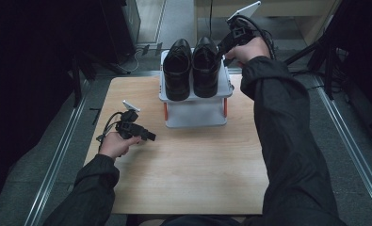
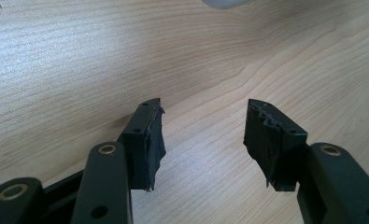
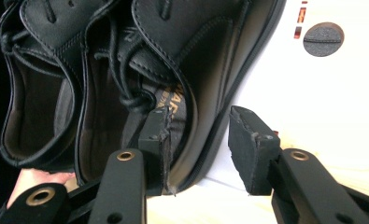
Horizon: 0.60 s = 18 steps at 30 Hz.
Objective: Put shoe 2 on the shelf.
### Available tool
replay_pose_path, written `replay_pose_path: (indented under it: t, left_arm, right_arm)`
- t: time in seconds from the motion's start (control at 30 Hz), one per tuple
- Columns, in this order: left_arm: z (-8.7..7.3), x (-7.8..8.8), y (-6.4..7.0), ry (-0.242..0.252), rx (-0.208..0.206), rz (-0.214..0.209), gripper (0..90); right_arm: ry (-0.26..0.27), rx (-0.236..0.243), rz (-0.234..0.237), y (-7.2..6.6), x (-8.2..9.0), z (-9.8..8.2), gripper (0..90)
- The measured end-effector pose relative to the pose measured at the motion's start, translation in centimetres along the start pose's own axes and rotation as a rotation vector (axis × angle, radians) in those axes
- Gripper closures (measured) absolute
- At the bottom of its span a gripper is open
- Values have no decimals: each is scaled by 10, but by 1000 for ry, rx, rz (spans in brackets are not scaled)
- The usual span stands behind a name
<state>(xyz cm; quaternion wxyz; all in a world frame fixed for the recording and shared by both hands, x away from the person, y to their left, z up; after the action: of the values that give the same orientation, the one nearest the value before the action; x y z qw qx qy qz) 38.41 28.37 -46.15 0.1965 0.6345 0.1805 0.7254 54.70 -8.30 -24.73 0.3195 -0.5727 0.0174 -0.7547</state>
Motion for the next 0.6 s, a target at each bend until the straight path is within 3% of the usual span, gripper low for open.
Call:
replay_pose_path:
  t: [0.23,0.6]
  left_arm:
    - [1,-1,-1,-9,-2,9,464]
    - [0,0,0,-7,-2,12,461]
  right_arm:
    - [17,-18,28,16,9,-11,573]
    - [40,2,32,39,5,-40,521]
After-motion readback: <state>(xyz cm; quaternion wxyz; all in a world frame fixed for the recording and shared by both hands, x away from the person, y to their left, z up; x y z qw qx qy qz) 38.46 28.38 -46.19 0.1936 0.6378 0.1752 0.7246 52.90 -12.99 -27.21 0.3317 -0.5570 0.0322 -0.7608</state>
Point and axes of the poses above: each handheld gripper's, and its own axes: x roughly backward along the jaws, z roughly out of its top, y roughly to its right, the point moved 1 cm from there along -x, roughly forward along the jaws, and after that the axes turned 11 degrees about x, right-handed, at the moved point
